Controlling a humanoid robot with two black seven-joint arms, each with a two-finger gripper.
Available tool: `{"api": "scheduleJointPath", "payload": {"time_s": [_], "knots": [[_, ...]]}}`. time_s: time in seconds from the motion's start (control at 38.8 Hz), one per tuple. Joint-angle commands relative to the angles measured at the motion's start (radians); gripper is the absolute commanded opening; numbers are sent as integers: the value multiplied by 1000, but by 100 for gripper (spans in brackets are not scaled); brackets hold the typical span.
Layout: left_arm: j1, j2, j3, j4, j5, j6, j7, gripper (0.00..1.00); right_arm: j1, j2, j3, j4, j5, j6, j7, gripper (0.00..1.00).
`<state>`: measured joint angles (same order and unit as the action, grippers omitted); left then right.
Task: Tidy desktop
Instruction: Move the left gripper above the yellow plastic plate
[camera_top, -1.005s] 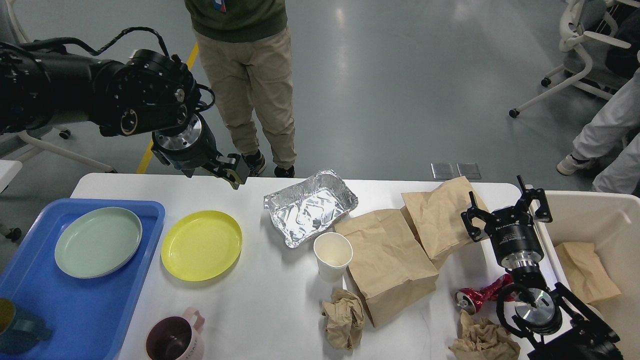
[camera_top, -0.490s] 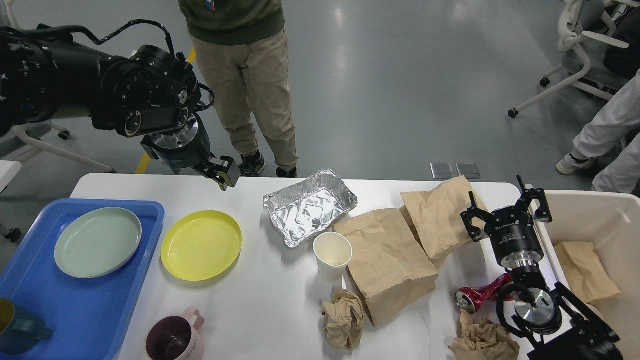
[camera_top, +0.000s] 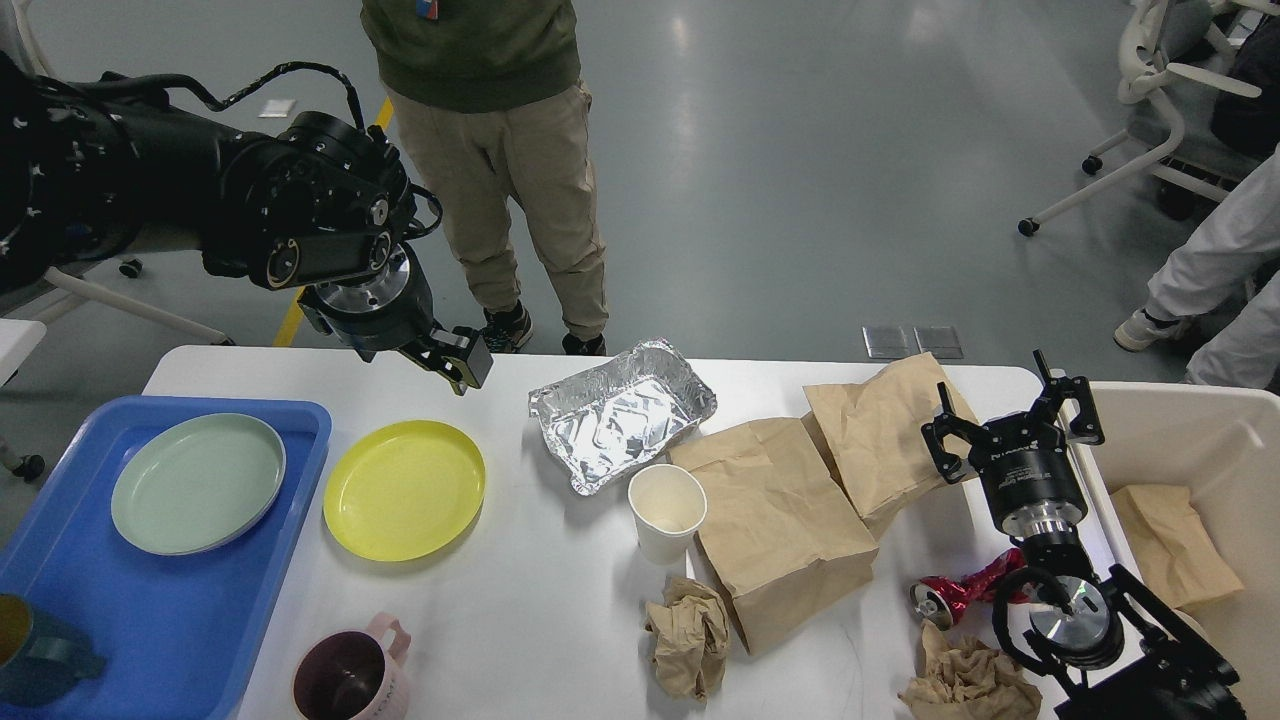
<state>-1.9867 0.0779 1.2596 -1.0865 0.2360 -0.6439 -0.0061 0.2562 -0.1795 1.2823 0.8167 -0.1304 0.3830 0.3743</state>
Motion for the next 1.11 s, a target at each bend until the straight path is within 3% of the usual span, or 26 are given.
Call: {"api": "scheduleJointPath", "payload": {"time_s": [0.0,0.41,1.08], "knots": [[26,-6,-9,0,0,0,0,96,0,0,0,1,0,1,0,100],[91,-20,-17,-1,0,-7,6,96,0,-2,0,1,0,1,0,100],[49,-10,-19,-26,-1,-37,2,96,0,0,0,1,0,1,0,100]]}}
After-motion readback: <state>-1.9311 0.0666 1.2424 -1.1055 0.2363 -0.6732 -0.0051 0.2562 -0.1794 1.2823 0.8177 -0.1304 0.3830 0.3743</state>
